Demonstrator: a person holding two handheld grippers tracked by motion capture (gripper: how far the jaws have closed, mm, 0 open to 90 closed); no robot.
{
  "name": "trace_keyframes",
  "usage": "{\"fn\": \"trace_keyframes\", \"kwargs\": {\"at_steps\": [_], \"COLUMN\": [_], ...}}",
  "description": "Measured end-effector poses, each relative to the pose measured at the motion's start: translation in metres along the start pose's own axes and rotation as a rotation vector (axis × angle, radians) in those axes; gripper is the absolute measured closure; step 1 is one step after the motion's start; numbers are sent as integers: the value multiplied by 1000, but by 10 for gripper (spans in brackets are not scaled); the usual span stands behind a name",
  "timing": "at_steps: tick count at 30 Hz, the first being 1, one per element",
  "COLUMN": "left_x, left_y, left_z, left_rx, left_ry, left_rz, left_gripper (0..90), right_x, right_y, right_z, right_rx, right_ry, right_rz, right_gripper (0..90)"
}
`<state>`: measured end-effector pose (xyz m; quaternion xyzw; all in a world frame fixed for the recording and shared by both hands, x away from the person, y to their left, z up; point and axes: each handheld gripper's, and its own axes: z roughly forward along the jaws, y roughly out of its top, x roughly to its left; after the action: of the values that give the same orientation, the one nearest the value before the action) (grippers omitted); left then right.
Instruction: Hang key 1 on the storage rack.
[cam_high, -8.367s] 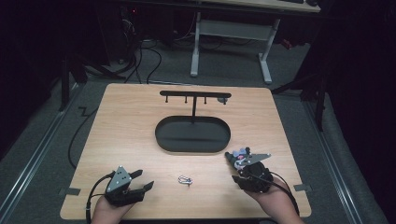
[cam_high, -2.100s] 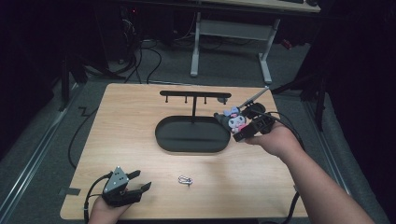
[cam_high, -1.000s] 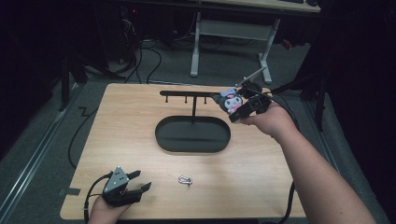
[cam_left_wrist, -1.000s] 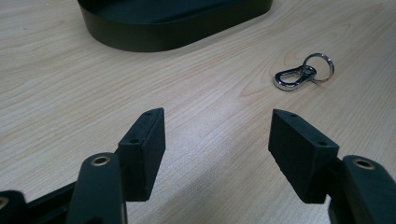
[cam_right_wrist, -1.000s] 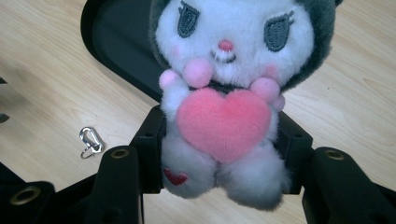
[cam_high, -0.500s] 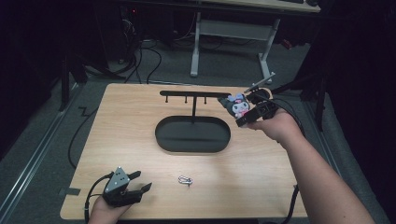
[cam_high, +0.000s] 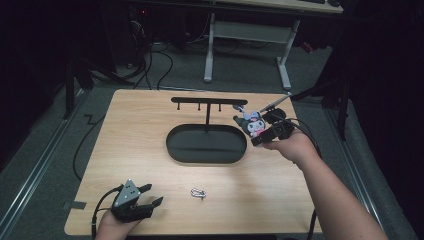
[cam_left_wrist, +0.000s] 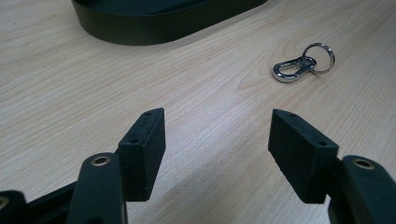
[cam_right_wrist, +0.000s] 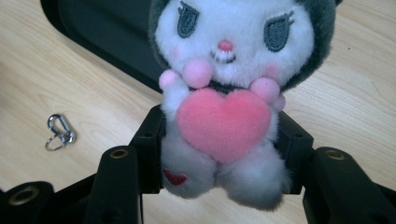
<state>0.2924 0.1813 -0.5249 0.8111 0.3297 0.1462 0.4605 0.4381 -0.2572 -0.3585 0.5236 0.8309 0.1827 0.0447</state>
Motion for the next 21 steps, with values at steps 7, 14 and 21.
{"fn": "trace_keyframes", "kwargs": {"at_steps": [7,14,21], "left_x": [0,-1,-1], "left_y": [0,0,-1], "left_z": [0,1,1], "left_rx": [6,7,6], "left_ry": [-1,0,3], "left_rz": [5,7,8], "left_gripper": [372,373,373], "right_x": [2,5,7], "right_y": [0,3,4], "right_z": [23,43,54], "right_rx": [-24,-56,-87], "right_ry": [13,14,-6], "right_rz": [8,11,17], "right_gripper": [481,473,450]}}
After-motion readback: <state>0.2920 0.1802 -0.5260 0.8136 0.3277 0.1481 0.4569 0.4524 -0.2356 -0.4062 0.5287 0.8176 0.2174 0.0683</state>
